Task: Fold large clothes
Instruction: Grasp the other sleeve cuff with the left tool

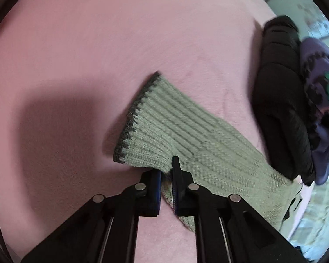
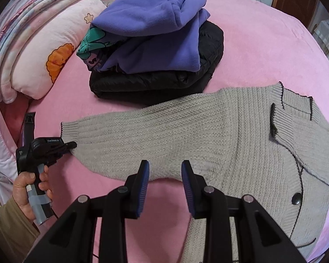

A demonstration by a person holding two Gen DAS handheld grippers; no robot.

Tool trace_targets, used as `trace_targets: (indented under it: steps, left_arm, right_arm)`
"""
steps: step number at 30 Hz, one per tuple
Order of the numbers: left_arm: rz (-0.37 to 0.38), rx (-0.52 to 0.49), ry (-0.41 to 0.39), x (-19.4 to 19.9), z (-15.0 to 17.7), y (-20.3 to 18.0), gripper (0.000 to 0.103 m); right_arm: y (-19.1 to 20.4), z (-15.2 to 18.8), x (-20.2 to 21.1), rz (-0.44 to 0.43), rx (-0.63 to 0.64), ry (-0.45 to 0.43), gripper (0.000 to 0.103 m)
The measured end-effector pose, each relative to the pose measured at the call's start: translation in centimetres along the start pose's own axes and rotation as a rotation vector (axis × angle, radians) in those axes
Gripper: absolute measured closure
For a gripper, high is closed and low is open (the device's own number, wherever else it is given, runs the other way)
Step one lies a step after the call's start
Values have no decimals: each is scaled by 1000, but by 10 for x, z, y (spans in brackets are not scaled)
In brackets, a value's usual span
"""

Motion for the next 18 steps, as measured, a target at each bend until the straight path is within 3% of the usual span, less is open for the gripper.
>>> trace_targets:
  steps: [10,18]
  left_arm:
    - [108,-141,-150,87,10,-70,98]
    - [236,-335,-207,162,50,-155,98]
  right_arm:
    - [-36,2,12,45,-56,-22,73]
    - [-75,11,35,65,-135,-59,73]
Point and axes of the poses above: each gripper's, at about its wrist camera, not at the fingertips, and x roughly against the way its jaws point, y to its left, z to its underside, the point moved 5 cm from there along -x, roughly the way its jaws point, and after that the axes turned 12 degrees about -y, right-handed, at the moved point
